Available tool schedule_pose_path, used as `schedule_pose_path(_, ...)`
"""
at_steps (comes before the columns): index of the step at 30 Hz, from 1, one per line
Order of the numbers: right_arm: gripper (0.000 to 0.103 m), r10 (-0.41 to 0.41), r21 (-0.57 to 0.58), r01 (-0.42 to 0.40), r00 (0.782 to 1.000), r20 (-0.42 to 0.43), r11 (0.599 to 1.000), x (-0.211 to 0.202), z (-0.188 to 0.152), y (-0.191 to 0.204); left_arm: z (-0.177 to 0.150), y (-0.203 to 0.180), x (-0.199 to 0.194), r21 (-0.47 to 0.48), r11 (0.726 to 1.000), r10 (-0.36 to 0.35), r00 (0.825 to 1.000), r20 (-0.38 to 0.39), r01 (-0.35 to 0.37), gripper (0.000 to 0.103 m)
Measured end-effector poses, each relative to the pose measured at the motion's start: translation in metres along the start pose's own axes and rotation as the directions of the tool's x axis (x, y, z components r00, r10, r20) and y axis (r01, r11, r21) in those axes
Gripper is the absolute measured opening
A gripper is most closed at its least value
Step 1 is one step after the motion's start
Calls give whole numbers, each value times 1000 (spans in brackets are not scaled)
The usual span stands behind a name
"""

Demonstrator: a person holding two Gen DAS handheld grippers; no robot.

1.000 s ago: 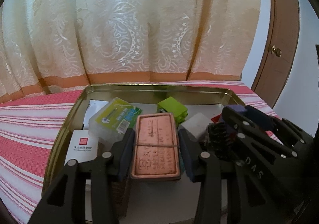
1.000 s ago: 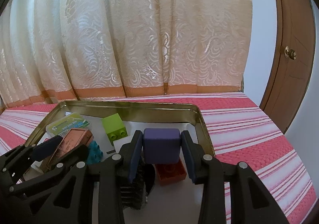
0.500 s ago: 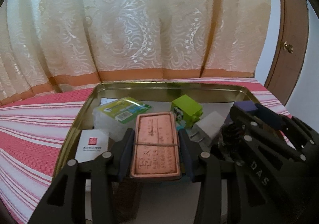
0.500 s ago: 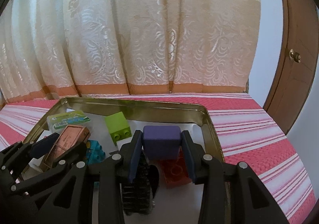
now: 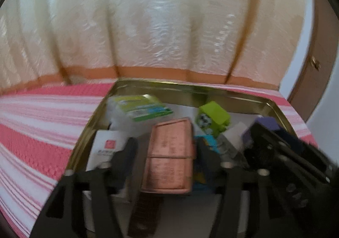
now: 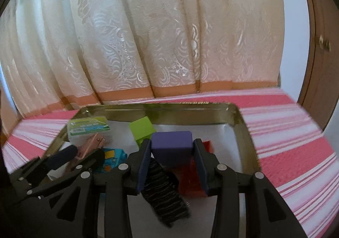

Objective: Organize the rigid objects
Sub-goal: 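Open the left tool to drop the brown box while the right tool releases the purple cube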

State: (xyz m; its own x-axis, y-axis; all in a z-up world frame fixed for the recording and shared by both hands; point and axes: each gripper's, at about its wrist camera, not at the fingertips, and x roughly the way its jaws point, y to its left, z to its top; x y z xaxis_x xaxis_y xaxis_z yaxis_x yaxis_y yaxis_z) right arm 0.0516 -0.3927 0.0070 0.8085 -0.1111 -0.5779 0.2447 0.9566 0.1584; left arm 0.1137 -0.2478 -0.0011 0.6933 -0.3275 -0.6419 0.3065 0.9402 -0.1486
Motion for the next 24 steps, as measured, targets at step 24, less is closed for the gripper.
schedule_pose_path(24,83,20,72,-29,993,119,997,-24,-2,-7,-13,-10,-26,93,993,-73,996,47,69,103)
